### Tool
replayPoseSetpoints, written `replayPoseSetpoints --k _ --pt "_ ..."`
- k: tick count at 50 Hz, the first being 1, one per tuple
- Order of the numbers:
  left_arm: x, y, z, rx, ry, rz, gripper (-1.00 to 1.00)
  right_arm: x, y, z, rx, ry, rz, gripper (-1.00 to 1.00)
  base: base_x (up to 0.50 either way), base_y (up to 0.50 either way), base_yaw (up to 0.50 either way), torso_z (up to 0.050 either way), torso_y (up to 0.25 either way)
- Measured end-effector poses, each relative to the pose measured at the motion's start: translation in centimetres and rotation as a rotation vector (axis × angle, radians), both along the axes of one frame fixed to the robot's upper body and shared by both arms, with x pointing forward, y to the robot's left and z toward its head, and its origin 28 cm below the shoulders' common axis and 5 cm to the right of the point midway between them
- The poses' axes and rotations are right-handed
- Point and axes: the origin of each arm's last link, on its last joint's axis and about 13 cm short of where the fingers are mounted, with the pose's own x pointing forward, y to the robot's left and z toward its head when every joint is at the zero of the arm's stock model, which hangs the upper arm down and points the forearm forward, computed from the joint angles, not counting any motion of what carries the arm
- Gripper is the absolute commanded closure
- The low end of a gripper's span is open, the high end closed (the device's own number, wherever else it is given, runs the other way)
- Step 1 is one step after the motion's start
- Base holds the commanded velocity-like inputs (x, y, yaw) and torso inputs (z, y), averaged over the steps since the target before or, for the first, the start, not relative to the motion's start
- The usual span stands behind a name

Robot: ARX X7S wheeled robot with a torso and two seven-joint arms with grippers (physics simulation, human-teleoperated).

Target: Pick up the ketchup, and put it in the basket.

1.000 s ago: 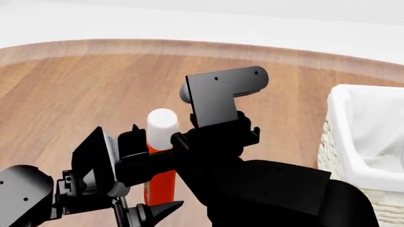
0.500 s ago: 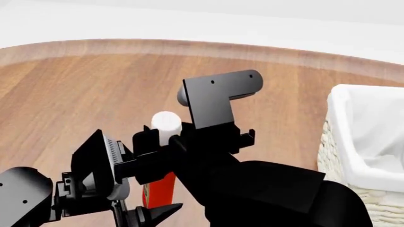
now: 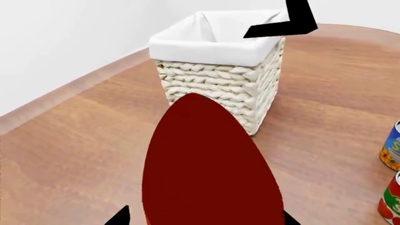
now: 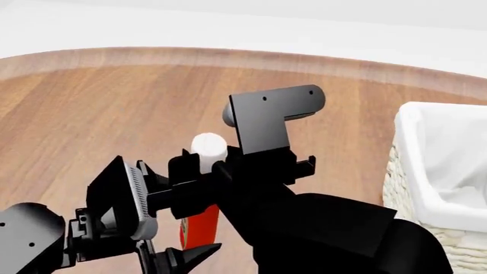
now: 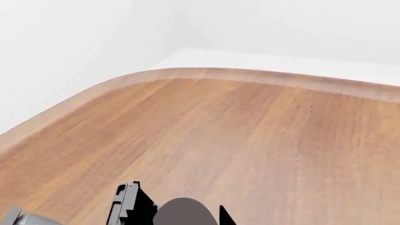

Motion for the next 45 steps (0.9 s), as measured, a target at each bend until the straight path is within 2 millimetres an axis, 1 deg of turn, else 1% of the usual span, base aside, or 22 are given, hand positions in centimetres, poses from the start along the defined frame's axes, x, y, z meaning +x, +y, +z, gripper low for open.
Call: replayPoseSetpoints --k 6,11,23,28,30,38,45 --pt "0.0 0.1 -0.1 -0.002 0.001 0.003 -1.00 0.3 -0.4 0.0 0.002 -0.003 -0.023 1.00 0.00 0.00 0.00 0.000 0.000" --pt "-0.1 0.3 -0.3 0.003 0.001 0.008 -1.00 0.6 -1.0 0.0 0.000 -0.008 -0.057 1.00 0.00 0.00 0.00 0.000 0.000" --pt "-0.2 0.8 -0.7 -0.009 -0.006 0.044 -1.00 1.6 -3.5 0.2 0.012 -0.026 -0.164 1.00 0.00 0.00 0.00 0.000 0.000" --pt "-0.3 1.0 -1.2 -0.008 -0.020 0.074 -1.00 1.9 -4.7 0.3 0.006 -0.036 -0.216 1.00 0.00 0.00 0.00 0.000 0.000" --pt "-0.3 1.0 -1.5 -0.017 -0.030 0.098 -1.00 2.0 -5.2 0.4 0.004 -0.039 -0.236 1.00 0.00 0.00 0.00 0.000 0.000" --pt "-0.3 1.7 -2.3 -0.078 -0.109 0.292 -1.00 2.4 -6.8 0.8 -0.034 -0.063 -0.303 1.00 0.00 0.00 0.00 0.000 0.001" --pt "-1.2 2.3 -3.2 -0.085 -0.178 0.475 -1.00 2.9 -8.0 1.7 -0.078 -0.096 -0.352 1.00 0.00 0.00 0.00 0.000 0.000"
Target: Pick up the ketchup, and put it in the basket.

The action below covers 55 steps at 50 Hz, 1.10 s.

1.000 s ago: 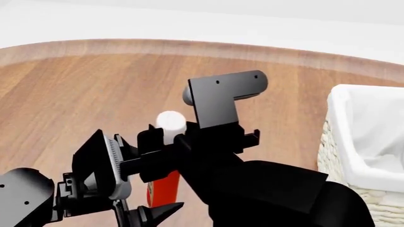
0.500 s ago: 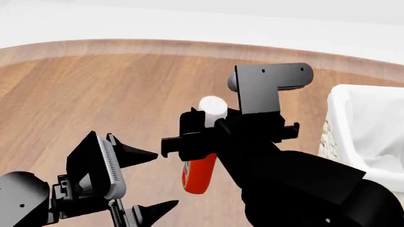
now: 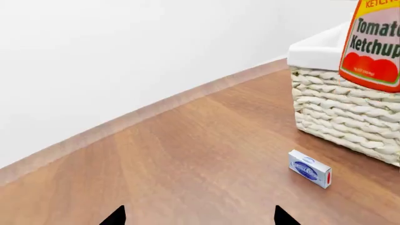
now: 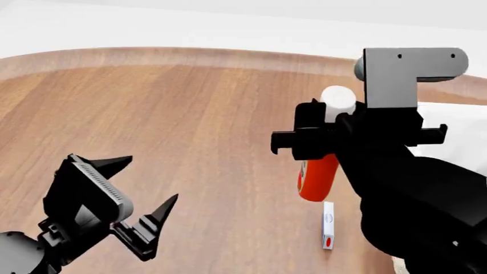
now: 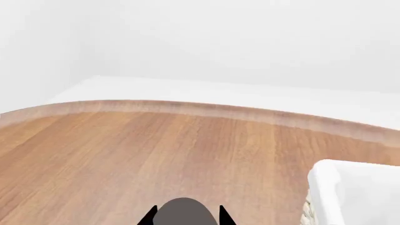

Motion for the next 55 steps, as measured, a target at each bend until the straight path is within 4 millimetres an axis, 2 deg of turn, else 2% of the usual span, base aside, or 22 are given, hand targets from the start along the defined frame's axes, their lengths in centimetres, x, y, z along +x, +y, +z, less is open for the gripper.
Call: replayPoseSetpoints --k 14,29,44,55 --pt "-2.5 0.6 -1.6 -0.015 -0.067 0.273 -1.00 1.2 -3.0 3.6 -0.053 -0.086 -0.130 1.00 0.00 0.00 0.00 0.000 0.001" --pt "-4.7 1.0 -2.7 -0.017 -0.097 0.434 -1.00 1.9 -6.0 6.4 -0.097 -0.147 -0.278 1.00 0.00 0.00 0.00 0.000 0.000" --pt "-6.0 1.0 -3.2 -0.031 -0.109 0.482 -1.00 2.9 -8.2 7.2 -0.115 -0.157 -0.387 1.00 0.00 0.00 0.00 0.000 0.001" --pt "-6.7 1.0 -3.2 -0.048 -0.121 0.488 -1.00 4.5 -9.4 5.9 -0.140 -0.135 -0.440 1.00 0.00 0.00 0.00 0.001 0.000"
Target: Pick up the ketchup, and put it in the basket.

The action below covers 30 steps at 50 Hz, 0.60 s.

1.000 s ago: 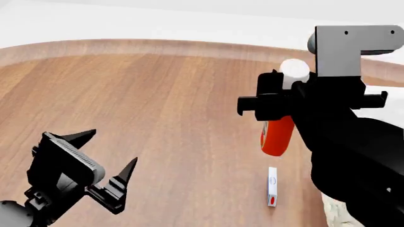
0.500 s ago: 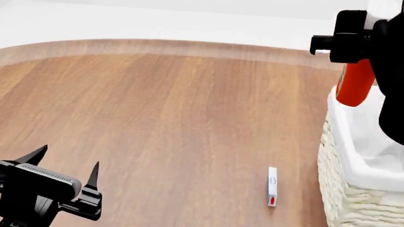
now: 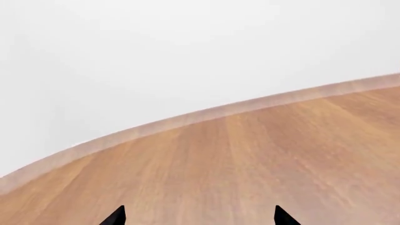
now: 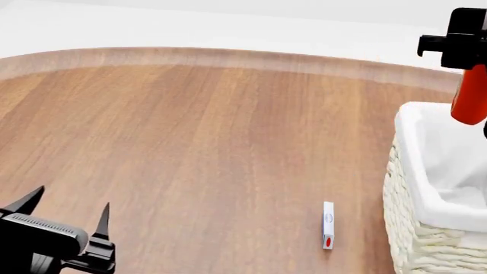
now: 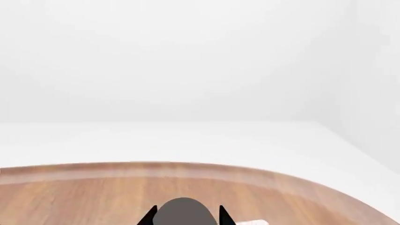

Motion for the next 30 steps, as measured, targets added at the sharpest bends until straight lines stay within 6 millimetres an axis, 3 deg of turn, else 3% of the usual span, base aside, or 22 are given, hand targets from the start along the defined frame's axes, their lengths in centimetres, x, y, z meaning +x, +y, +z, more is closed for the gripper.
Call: replayPoseSetpoints --k 18,30 --pt "-0.7 0.0 -0.4 -0.040 0.009 0.004 -1.00 4.5 -1.1 -3.4 0.014 0.034 -0.054 1.00 0.00 0.00 0.00 0.000 0.001" --pt "-1.2 0.0 -0.9 -0.071 0.023 0.002 -1.00 5.4 -1.6 -5.4 0.056 0.045 -0.096 1.00 0.00 0.00 0.00 0.000 0.000"
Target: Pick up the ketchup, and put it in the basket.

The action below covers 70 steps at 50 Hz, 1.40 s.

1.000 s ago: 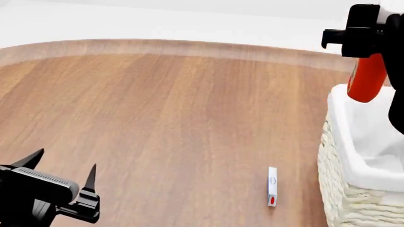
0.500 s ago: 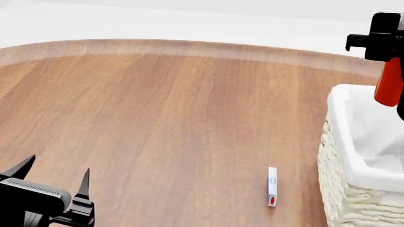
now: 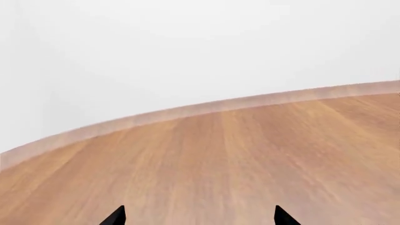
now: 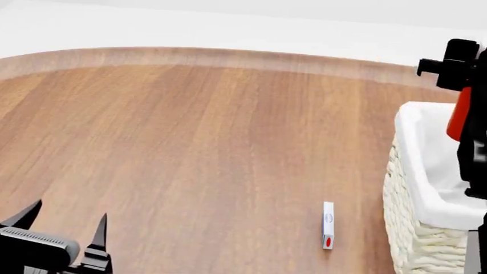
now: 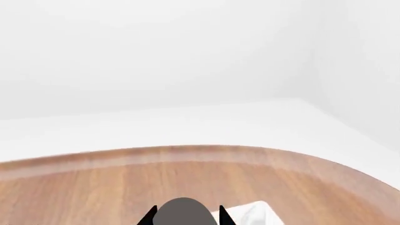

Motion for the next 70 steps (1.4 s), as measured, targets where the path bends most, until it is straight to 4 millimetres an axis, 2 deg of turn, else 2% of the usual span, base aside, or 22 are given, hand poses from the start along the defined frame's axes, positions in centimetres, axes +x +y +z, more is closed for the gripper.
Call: replayPoseSetpoints --k 14,36,70 --pt "-0.5 0.3 -0.4 -0.016 0.007 0.005 -1.00 0.0 0.1 -2.5 0.036 0.031 -0.010 1.00 0.00 0.00 0.00 0.000 0.001" --pt "-1.2 0.8 -0.8 -0.027 0.008 0.005 -1.00 -0.3 0.3 -4.9 0.083 0.046 -0.033 1.00 0.00 0.00 0.00 0.000 0.000" --pt "-1.5 0.9 -1.2 -0.032 0.013 -0.002 -1.00 -0.8 -0.2 -6.7 0.092 0.051 -0.070 1.00 0.00 0.00 0.00 0.000 0.000"
